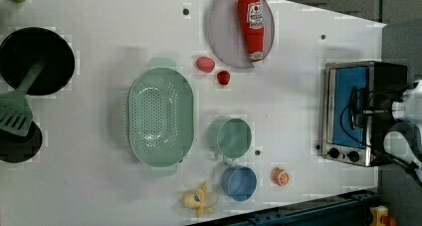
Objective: Flap open oven.
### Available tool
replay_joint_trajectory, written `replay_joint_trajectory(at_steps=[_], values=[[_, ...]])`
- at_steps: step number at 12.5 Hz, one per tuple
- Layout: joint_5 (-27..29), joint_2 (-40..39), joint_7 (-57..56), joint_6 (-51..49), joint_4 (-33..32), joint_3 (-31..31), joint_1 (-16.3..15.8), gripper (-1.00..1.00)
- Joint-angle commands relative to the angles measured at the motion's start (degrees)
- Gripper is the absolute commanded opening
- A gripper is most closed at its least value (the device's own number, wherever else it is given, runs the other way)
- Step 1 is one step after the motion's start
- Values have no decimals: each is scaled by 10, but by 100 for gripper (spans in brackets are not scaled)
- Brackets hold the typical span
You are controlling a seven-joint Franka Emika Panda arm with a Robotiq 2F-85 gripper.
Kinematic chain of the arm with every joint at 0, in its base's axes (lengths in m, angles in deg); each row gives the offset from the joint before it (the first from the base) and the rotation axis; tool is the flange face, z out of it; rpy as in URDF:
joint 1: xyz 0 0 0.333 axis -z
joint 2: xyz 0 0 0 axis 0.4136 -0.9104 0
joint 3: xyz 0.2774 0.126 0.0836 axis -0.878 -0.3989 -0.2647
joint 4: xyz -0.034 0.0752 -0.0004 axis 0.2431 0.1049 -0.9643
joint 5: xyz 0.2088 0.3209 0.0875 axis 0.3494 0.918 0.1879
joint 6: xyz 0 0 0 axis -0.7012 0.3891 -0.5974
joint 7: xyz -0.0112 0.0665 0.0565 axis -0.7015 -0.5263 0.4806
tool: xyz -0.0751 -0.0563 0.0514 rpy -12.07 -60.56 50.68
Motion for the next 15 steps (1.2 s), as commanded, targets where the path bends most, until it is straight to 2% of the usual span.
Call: replay_joint_trajectory(at_steps=[1,5,10,12,15], values=[[-66,-18,152,-24,-10,-50,-35,-65],[-164,-72,312,-48,-9,-92,-65,-65],[-294,-168,552,-96,13,-114,-120,-65],[-333,-209,612,-114,26,-116,-140,-65],[-356,-262,632,-119,50,-118,-156,-65]])
